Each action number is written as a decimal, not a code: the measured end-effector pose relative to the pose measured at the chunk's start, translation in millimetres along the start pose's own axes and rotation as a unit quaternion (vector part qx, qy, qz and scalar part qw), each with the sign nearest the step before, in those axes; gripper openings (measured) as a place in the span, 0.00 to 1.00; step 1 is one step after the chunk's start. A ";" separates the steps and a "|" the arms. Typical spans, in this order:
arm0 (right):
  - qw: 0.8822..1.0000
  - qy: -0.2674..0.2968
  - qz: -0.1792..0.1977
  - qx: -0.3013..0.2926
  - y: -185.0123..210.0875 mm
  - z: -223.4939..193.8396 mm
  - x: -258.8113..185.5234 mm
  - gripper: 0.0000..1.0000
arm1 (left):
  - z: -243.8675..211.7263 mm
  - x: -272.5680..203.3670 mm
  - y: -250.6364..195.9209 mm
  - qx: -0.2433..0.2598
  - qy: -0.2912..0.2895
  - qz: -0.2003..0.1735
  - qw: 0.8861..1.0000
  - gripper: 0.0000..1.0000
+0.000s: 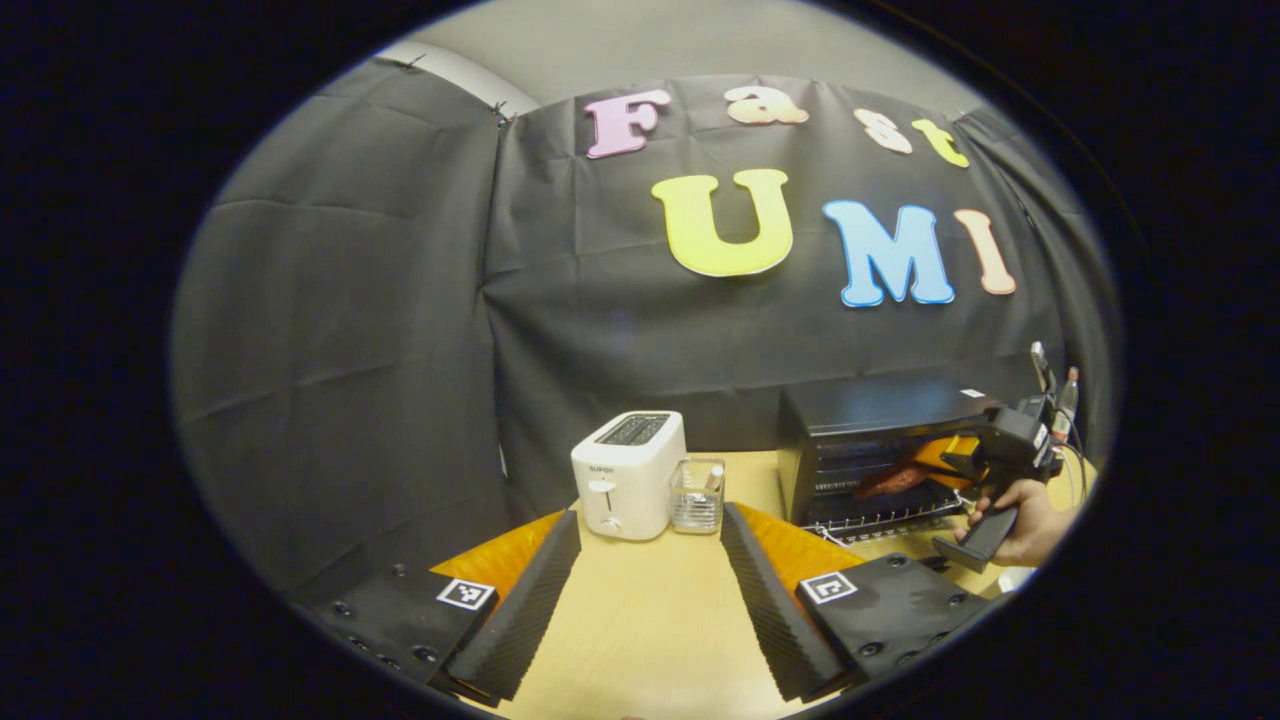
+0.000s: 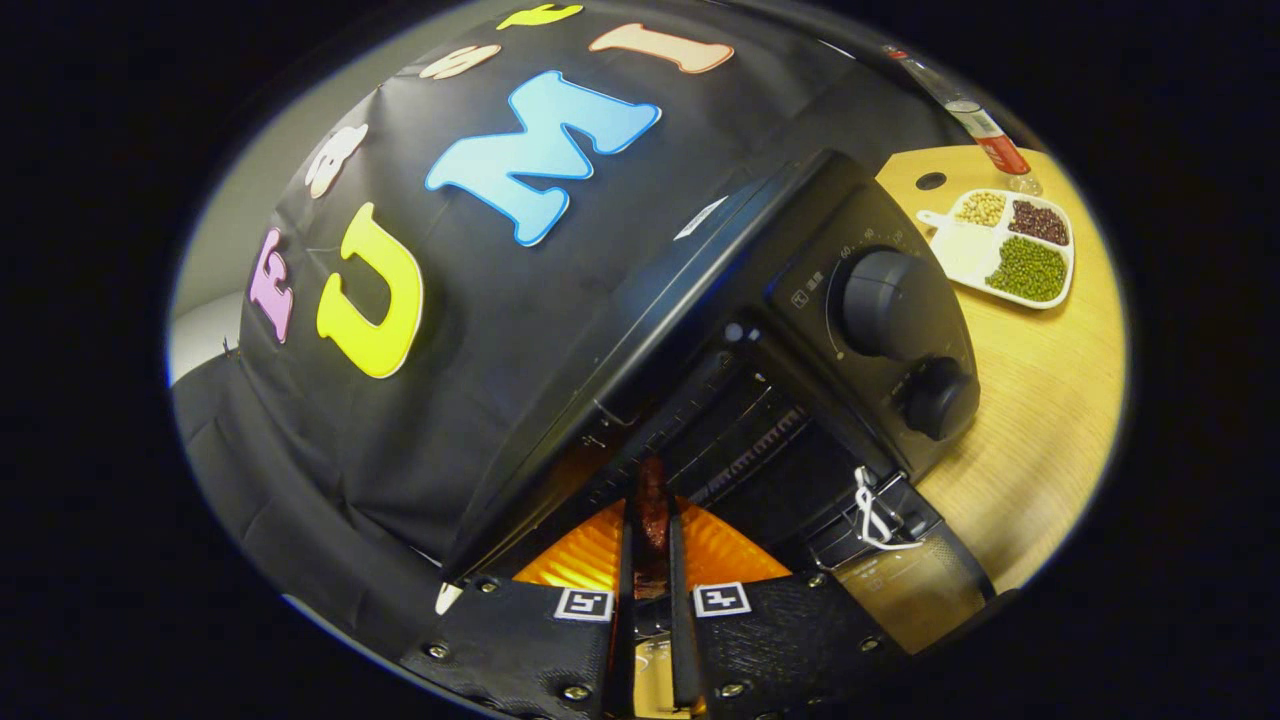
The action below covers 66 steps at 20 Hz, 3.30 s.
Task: Open the electric oven with the left hand, put the food in, and close the electric oven.
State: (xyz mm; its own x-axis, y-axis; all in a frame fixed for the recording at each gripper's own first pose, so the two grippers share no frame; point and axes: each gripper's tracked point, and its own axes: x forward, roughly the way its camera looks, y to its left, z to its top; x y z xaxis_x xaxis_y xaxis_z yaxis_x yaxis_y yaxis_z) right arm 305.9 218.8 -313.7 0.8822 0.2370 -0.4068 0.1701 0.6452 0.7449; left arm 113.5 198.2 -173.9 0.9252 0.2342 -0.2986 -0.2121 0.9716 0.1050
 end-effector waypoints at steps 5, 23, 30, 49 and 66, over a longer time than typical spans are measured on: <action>0.998 0.000 -0.038 -0.048 -17.5 2.1 -4.3 0.42 | 3.4 -0.8 -5.7 0.003 -0.005 -0.004 1.000 1.00; 0.979 -0.067 0.016 -0.192 17.2 77.7 -143.8 0.98 | -3.7 -20.0 -101.8 -0.016 0.000 -0.081 0.997 1.00; 0.957 -0.110 0.008 -0.267 10.7 106.6 -221.7 0.97 | -28.8 -20.5 -149.3 -0.016 0.023 -0.124 0.992 0.95; 0.922 -0.172 -0.097 -0.332 -47.4 163.7 -323.2 0.98 | -165.2 -1.3 -284.7 -0.007 0.210 -0.245 0.947 0.96; 0.913 -0.160 -0.141 -0.349 -69.8 165.4 -349.8 0.98 | -200.7 29.6 -315.0 0.015 0.245 -0.215 0.945 0.95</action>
State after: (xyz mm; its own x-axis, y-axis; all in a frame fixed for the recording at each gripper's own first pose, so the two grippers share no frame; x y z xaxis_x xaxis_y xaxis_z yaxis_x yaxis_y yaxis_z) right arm 58.0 -29.3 -135.8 0.9488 -0.1614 -0.2715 0.1872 0.9797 0.0717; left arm 144.6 -94.2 -406.2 0.6657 -0.1877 -0.7222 0.1673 0.9807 -0.1008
